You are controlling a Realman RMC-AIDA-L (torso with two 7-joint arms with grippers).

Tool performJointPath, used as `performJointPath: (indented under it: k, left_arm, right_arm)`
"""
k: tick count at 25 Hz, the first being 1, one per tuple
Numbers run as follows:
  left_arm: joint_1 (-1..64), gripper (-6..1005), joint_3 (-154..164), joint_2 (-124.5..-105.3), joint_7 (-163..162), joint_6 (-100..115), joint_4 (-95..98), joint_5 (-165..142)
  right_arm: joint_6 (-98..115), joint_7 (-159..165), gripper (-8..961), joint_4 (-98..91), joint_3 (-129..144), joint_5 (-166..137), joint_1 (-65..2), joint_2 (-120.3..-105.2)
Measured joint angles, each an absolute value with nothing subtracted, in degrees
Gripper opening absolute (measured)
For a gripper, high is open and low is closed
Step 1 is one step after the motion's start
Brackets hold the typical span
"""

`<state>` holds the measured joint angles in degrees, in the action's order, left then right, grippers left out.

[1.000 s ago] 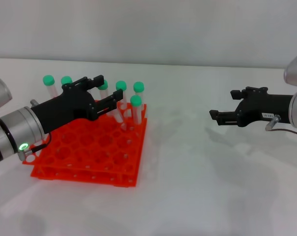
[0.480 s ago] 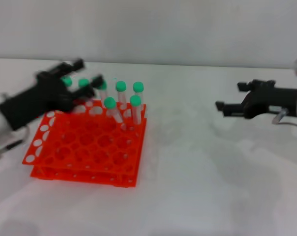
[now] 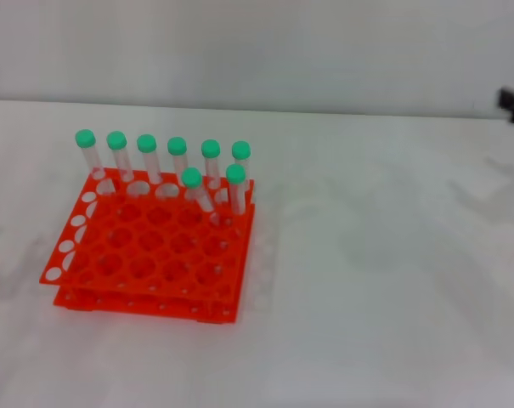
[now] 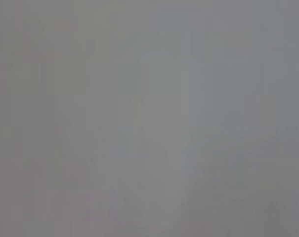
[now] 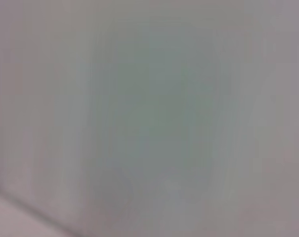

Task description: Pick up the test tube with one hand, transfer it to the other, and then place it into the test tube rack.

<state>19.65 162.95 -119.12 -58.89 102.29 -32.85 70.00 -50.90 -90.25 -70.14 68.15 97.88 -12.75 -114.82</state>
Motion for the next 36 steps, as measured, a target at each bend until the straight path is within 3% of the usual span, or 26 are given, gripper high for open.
performJointPath:
  k: [7, 11, 25, 36]
  left_arm:
    - [16.97, 711, 162.94, -119.16, -60.21, 99.78, -32.42, 70.16]
    - [15.90, 732, 162.94, -119.36, -60.11, 99.00, -31.82, 70.47]
    - [14.97, 873, 162.12, -119.19, -46.64, 92.54, -19.76, 72.04]
    - [15.00, 873, 161.86, -119.18, -45.77, 92.50, -18.93, 72.05]
  right_arm:
    - [-75.94, -114.47, 857, -44.71, 48.04, 114.89, -13.75, -114.76]
    - [-79.91, -119.21, 857, -34.72, 38.27, 114.56, -13.84, -114.45]
    - [-74.08, -132.08, 857, -24.62, 37.68, 112.24, -12.26, -114.14]
    - [-73.50, -132.99, 857, -24.91, 36.05, 112.66, -12.09, -114.23]
